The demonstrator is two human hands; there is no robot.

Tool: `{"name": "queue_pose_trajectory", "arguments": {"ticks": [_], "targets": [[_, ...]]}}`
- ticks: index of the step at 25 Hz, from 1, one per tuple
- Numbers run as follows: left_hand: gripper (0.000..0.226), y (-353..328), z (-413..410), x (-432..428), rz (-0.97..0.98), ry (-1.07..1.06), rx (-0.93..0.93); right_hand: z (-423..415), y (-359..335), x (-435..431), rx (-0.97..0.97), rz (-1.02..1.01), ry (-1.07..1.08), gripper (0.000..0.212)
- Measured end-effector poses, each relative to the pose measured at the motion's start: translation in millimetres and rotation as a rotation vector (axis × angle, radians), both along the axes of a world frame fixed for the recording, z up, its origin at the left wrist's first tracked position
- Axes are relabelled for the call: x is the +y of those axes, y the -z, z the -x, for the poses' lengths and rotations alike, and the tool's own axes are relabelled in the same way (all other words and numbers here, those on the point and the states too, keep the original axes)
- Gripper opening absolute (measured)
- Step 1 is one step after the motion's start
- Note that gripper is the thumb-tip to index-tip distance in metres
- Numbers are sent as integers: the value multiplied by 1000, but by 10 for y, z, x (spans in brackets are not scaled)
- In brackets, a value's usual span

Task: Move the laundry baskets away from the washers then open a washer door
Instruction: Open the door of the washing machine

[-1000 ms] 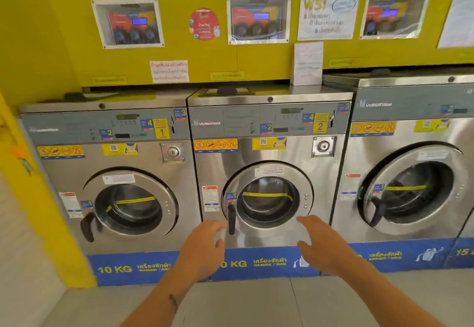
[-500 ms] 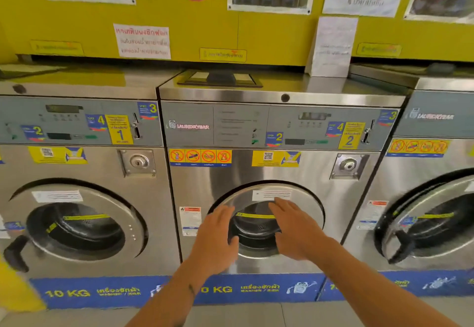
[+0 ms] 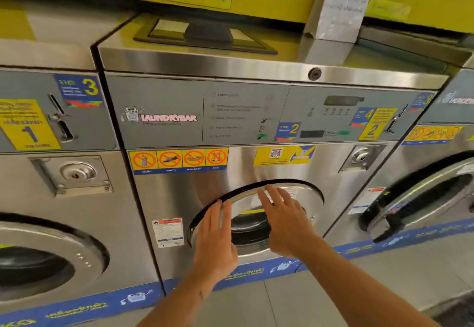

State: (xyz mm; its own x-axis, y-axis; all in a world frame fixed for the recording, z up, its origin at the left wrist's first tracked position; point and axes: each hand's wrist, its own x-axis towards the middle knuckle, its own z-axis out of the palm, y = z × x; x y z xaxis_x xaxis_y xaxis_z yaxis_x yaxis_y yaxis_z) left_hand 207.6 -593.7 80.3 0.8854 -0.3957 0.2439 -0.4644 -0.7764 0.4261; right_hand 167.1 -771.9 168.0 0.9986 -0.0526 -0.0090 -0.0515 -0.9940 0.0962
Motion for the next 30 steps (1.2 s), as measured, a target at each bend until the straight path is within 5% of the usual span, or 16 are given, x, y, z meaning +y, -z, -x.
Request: {"name": "queue_pose_trajectory", "arguments": {"ticks": [7, 14, 20, 23, 27, 30], "targets": [[83, -110, 203, 34, 100, 6, -34, 97, -57, 70, -64, -78, 23, 105], [81, -170, 1284, -89, 74, 17, 8, 958, -139, -112, 16, -127, -60, 104], [45, -410, 2025, -401, 325, 98, 82, 1864, -177, -533, -19, -690, -14, 67], [48, -751, 2037, -702, 369, 191, -15, 2263, -160, -769, -54, -826, 61, 47], [61, -1117, 1767, -1330, 101, 485, -135, 2706, -82, -924, -101, -911, 145, 40], [68, -1100, 1622, -1801, -264, 750, -241, 2932, 64, -942, -134, -825, 231, 65]]}}
